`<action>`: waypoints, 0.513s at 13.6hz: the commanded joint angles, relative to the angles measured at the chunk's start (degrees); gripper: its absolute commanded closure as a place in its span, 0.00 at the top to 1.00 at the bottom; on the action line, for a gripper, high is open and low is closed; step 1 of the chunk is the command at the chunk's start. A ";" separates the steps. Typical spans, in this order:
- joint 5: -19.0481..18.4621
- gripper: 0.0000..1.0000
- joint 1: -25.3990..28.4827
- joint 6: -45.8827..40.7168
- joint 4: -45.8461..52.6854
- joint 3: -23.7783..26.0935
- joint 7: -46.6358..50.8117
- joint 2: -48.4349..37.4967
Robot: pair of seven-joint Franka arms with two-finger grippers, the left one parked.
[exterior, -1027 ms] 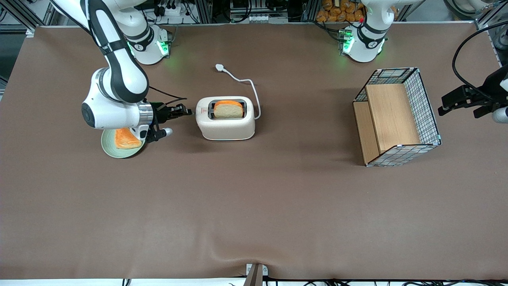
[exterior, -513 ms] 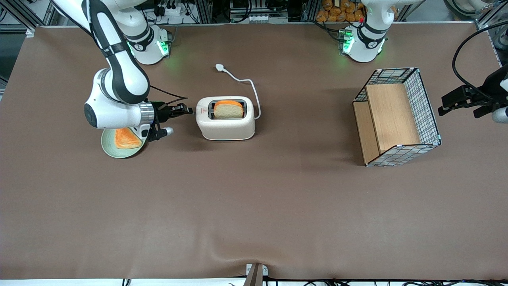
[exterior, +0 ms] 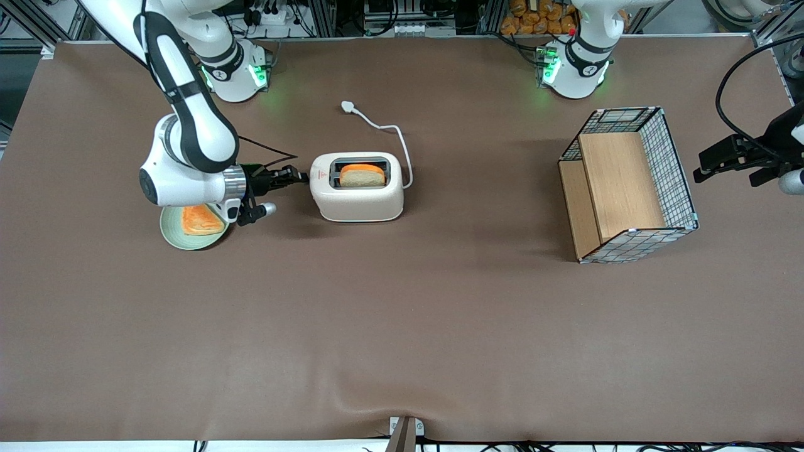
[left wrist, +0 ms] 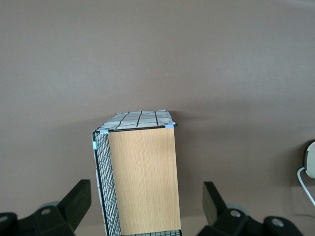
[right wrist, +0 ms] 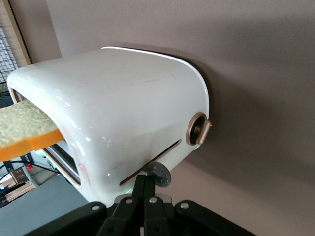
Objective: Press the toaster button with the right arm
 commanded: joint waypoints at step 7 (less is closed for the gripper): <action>7.48 0.00 -1.26 1.53 -1.22 0.58 -12.46 6.13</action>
